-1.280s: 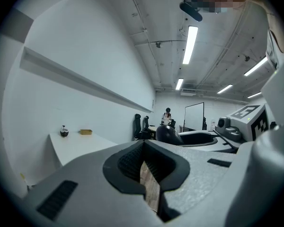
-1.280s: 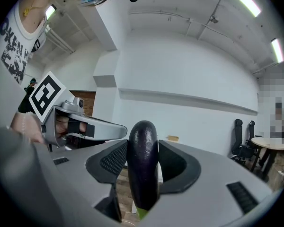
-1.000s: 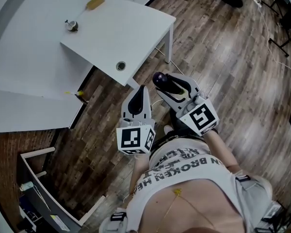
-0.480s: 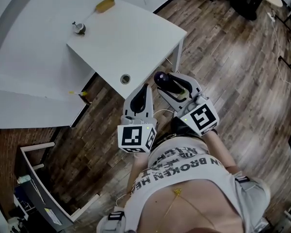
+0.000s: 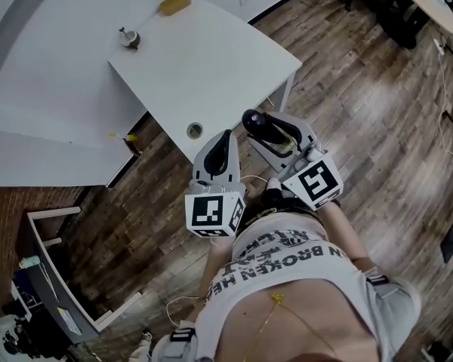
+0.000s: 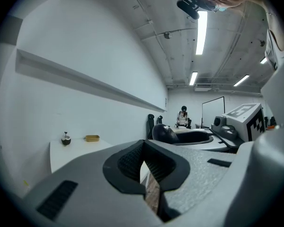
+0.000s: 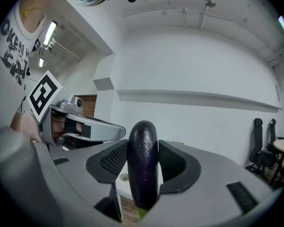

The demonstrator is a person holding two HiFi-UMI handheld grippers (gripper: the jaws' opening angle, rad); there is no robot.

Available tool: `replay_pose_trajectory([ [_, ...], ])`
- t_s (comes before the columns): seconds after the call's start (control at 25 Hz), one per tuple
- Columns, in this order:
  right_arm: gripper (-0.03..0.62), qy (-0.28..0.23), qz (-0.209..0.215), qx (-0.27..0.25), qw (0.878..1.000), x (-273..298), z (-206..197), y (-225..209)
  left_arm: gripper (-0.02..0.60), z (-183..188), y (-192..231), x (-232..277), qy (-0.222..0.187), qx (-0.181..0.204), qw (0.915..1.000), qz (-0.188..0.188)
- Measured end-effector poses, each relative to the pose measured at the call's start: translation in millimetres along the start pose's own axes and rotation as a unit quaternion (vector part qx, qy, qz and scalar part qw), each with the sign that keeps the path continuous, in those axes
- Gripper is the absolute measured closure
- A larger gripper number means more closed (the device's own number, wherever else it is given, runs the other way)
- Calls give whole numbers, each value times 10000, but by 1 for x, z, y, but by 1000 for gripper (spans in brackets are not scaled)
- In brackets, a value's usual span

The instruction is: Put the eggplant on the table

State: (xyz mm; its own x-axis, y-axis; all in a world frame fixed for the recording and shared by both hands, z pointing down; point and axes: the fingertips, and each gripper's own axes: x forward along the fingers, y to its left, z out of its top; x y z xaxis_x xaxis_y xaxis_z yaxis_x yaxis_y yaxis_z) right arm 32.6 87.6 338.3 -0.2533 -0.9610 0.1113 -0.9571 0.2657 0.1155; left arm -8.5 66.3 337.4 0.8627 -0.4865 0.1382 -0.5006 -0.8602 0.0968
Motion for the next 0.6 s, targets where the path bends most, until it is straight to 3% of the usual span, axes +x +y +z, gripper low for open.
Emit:
replay_pose_trajectory([
  [0.32,391,63,56,84,9999,19,-11,-22,583,-3,18,27,51,-43,9999,115],
  [0.6,391,113,-156,165,9997,53,-19,-51,583,-4,47,67,84,-41,9999,-62],
])
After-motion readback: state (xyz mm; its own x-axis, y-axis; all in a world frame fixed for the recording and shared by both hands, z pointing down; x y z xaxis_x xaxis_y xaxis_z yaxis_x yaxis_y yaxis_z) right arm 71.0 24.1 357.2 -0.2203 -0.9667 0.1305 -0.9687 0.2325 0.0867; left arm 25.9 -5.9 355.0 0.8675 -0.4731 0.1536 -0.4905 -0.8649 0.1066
